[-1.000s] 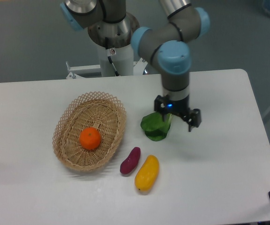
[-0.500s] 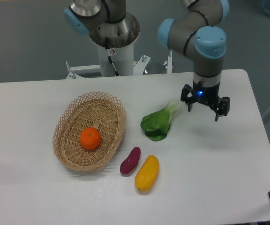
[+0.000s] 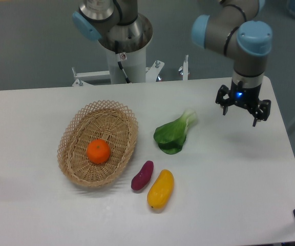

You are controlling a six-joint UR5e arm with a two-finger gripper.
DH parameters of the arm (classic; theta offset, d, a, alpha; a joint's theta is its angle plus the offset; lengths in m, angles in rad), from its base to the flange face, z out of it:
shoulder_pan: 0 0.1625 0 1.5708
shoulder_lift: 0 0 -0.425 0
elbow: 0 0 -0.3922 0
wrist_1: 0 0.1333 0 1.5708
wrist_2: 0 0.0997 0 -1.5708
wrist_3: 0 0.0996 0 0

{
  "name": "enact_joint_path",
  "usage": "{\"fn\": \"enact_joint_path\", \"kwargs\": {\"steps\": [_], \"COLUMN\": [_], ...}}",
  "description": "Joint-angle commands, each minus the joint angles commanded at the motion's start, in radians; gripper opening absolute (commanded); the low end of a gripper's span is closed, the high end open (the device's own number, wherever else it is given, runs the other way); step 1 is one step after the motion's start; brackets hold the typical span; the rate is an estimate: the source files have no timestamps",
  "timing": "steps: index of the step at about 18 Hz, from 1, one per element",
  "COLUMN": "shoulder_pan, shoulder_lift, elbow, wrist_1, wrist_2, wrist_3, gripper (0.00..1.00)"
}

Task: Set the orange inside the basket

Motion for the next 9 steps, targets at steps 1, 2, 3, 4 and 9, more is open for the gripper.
{"fn": "enact_joint_path", "kwargs": {"steps": [1, 2, 3, 4, 9], "shoulder_pan": [0.003, 0.015, 0.018, 0.018, 0.018], "shoulder_lift": [-0.002, -0.005, -0.006, -0.008, -0.008], "elbow": [0.002, 0.005, 0.005, 0.008, 0.008], "wrist_1": [0.0, -0.002, -0.002, -0.002, -0.002], "wrist_2": [-0.002, -0.002, -0.002, -0.002, -0.002], "wrist_3": [0.0, 0.002, 0.002, 0.002, 0.002], "gripper": [1.0, 1.0, 1.0, 1.0, 1.0]}}
